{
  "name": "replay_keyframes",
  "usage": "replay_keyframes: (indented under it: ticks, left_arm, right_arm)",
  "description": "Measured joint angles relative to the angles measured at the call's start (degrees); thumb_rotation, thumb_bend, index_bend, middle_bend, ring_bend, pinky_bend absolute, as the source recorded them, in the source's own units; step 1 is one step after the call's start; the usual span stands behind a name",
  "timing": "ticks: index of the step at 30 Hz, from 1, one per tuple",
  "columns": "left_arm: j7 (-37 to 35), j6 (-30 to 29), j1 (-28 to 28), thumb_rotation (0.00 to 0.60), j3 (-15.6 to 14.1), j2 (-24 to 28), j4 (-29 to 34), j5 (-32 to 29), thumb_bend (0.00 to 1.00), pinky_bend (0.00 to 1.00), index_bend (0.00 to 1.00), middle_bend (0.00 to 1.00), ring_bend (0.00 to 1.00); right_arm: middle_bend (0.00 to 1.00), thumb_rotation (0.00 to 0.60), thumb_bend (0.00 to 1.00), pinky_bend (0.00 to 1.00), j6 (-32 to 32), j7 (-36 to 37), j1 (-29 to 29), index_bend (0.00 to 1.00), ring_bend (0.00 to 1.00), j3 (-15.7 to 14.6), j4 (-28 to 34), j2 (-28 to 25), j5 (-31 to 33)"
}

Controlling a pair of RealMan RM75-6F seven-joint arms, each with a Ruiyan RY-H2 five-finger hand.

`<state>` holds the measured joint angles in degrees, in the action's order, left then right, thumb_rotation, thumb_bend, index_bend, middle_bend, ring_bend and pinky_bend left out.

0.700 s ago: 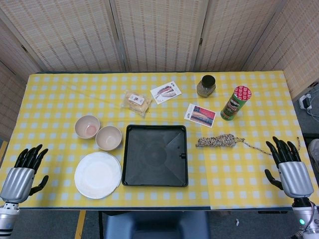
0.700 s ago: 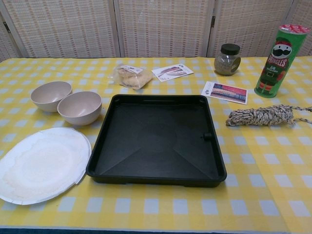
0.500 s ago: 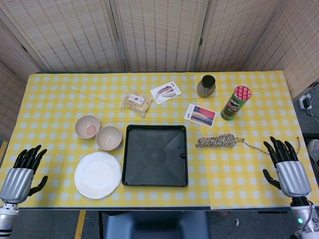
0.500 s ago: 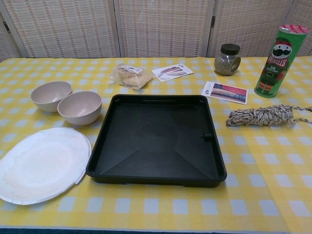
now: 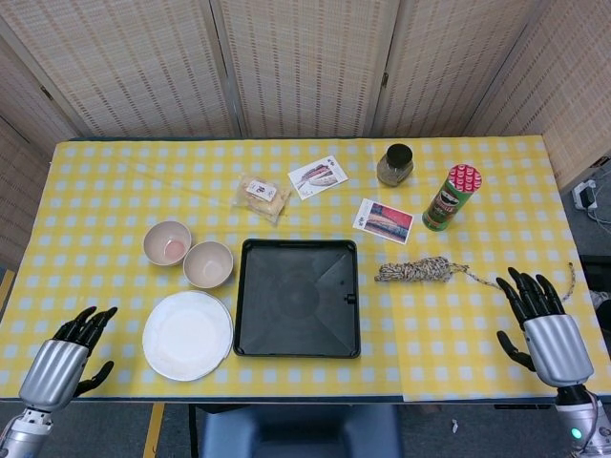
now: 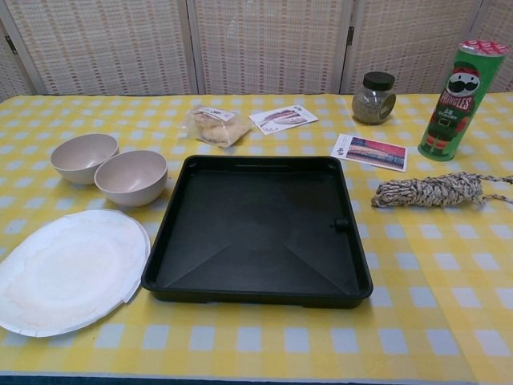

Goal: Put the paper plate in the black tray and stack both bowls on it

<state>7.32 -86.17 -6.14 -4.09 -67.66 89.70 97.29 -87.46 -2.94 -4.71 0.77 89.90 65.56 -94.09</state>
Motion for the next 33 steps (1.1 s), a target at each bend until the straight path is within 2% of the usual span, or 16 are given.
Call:
replay_keyframes:
  ticks: [1,3,6,9,11,14,16,20,33]
  left_arm:
    - [0.78,0.08,0.11,0.600,-0.13,-0.17,0.23,-0.03,0.33,0.56,0.03,0.50,0.41]
    - [2.43,-0.17,0.41,0.600,-0.46,-1.25,0.31,0.67,0.32,0.67,0.07,0.67,0.56]
    - [3.13,-1.02,0.76,0.600,-0.89,-3.31,-1.33,2.38,0.32,0.78,0.14,0.84,0.70]
    - [2.65,-1.39,0.87,0.600,-1.93,-5.12,-4.02,4.68,0.31,0.87,0.19,0.95,0.80]
    - [1.15,-1.55,0.80,0.600,-2.81,-6.14,-5.59,6.52,0.30,0.91,0.26,0.99,0.86]
    - [-0.81,-2.61,0.82,0.600,-3.45,-8.11,-8.27,8.34,0.28,0.98,0.37,1.00,0.92]
    - [-1.68,-3.49,0.90,0.600,-3.68,-9.77,-10.82,9.22,0.27,1.00,0.41,1.00,0.94]
    - [-3.82,-4.50,1.06,0.600,-4.13,-14.25,-16.47,10.25,0.27,1.00,0.45,1.00,0.97]
    - [-7.40,-2.26,0.11,0.600,-3.84,-20.60,-23.99,8.31,0.28,1.00,0.52,1.00,0.98]
  right_arm:
    - [0.00,0.600,0.38,0.00,0.20,0.03,-0.13,0.00,0.00,-0.13,-0.19,0.15,-0.18]
    - [0.00,0.600,0.38,0.00,0.93,0.26,-0.30,0.00,0.00,-0.45,-0.19,0.14,-0.45]
    - [0.00,0.600,0.38,0.00,0.89,0.68,-0.38,0.00,0.00,-0.51,-0.18,0.05,-0.67]
    - [0.00,0.600,0.38,0.00,0.74,0.97,-0.46,0.00,0.00,-0.65,0.00,-0.17,-0.74]
    - [0.00,0.600,0.38,0.00,1.27,1.15,-0.61,0.00,0.00,-0.92,0.24,-0.42,-0.97]
    - [0.00,0.600,0.38,0.00,1.63,0.96,-0.71,0.00,0.00,-1.00,0.38,-0.42,-0.85]
    - [0.00,0.600,0.38,0.00,2.08,0.74,-0.80,0.00,0.00,-1.00,0.50,-0.38,-0.49]
    - [0.00,0.600,0.38,0.00,2.96,0.22,-0.99,0.00,0.00,-0.98,0.82,-0.33,0.25]
    - [0.00,0.600,0.38,0.00,4.30,-0.12,-1.51,0.00,0.00,-0.96,1.09,-0.25,1.10]
